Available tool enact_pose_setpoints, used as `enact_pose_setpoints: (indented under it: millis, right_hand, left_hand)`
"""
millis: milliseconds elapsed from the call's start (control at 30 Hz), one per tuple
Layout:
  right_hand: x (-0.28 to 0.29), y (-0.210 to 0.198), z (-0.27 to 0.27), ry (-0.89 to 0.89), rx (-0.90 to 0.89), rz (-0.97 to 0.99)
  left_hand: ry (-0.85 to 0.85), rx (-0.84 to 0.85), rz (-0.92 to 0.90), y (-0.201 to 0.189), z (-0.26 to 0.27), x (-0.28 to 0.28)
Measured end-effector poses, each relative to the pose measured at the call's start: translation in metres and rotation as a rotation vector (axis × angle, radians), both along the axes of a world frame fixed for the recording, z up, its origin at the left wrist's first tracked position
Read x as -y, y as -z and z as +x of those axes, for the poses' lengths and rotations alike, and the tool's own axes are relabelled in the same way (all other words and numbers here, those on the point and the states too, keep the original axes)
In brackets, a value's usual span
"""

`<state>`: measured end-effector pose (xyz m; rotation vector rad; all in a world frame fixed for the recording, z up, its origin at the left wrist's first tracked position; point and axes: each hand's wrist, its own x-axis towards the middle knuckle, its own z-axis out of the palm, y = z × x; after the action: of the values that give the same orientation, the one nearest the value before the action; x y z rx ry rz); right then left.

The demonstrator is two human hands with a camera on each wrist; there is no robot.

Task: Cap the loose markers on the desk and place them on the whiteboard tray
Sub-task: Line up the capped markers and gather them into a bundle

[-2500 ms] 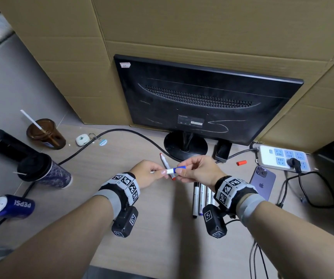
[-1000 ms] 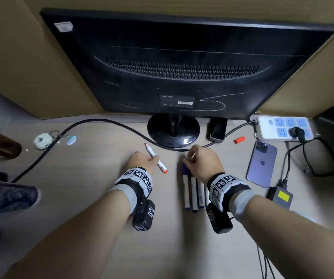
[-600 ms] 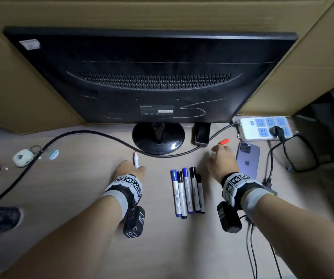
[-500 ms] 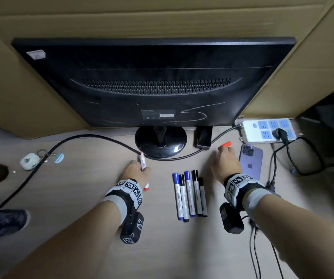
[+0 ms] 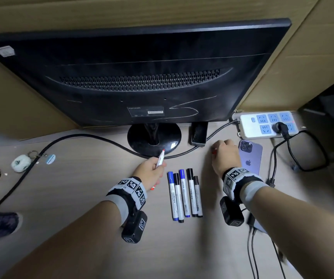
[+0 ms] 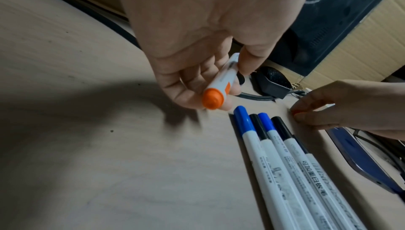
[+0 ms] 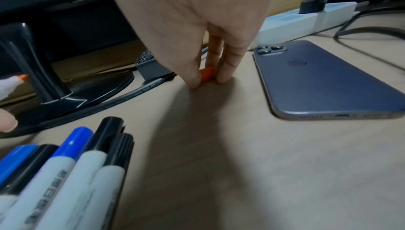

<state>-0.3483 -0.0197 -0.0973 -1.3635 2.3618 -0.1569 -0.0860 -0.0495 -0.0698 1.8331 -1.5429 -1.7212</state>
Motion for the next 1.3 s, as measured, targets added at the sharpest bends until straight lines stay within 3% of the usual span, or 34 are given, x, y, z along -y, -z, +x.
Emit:
enact_pose_setpoints:
  millis: [333,567,733,1133,1300]
  right_hand:
    - [-0.02,-0.016,0.003,0.059,0.187,0.069]
    - [-0.022,-0.081,0.03,0.323,1.067,-0.11]
    - [-0.025,-0.109,0.056,0.275,1.298,-0.134]
    - [-0.037,-0.134,0.087,0.259,1.343,-0.125]
    - [-0.04,-0.134,0.087,0.044,1.172,-0.085]
  left_hand:
    - [0.006,-0.027,0.053,-0.012,0.009,-0.011]
    - [0.135,0.05,-0.111,-0.05,0.029,-0.028]
    - [0.17,0.036,-0.171,-0.07,0.04,-0.042]
    - [0.053,-0.048,-0.157,-0.091,0.062,-0.076]
    - [0.078,0.016,-0.243,-0.097,0.065,-0.076]
